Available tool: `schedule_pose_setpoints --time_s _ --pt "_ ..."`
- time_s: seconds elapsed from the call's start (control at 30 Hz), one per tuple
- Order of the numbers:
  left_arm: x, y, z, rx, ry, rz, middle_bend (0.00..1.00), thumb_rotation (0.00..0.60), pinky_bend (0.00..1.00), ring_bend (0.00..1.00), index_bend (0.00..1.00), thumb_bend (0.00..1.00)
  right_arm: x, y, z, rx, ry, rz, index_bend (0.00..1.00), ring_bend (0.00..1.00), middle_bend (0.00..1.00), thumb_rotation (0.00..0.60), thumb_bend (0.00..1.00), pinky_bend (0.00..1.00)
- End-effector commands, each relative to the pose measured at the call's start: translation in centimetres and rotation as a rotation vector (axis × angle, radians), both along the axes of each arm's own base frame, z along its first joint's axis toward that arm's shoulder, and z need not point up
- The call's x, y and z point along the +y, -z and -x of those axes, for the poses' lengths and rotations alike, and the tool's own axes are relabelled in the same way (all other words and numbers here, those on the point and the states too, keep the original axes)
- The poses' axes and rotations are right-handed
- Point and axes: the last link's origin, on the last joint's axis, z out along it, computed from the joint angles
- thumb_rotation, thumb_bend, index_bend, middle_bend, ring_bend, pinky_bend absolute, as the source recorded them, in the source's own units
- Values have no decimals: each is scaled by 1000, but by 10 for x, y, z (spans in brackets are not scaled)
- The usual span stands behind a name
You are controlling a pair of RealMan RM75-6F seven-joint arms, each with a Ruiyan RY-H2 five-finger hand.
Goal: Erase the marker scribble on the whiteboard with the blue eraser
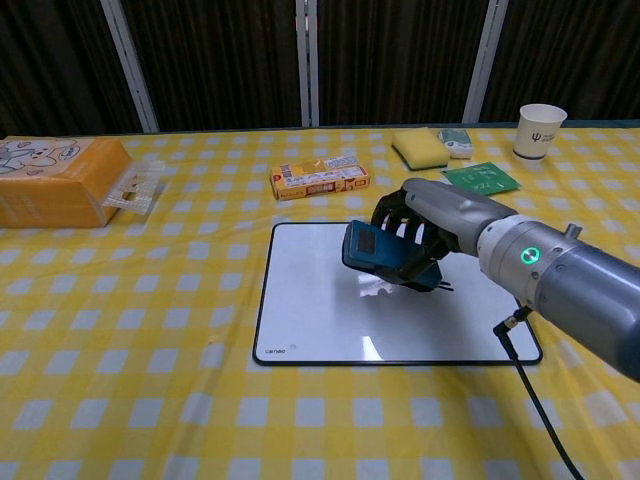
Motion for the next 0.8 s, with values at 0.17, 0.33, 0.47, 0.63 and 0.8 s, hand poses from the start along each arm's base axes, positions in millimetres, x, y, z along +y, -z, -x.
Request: schedule_pose_setpoints --time_s 0.17,0.33,0.47,0.63,0.8 --pt "1 0 1 2 -4 -1 0 600 0 0 0 11 0 20 -4 -8 -7 -31 835 735 722 600 320 752" --pt "1 1 1 3 -5 0 0 600 0 0 0 12 -3 24 5 -8 18 -35 836 736 722 600 322 752" --pt "1 2 1 6 -5 4 0 600 0 0 0 12 -6 23 15 10 27 -24 836 736 723 600 322 752" --pt "1 2 1 6 -4 4 0 600 0 0 0 12 -11 15 28 35 47 -1 836 736 723 600 322 752" --pt "1 1 1 3 -3 -1 0 600 0 0 0 12 -16 3 49 82 94 20 836 736 726 600 322 752"
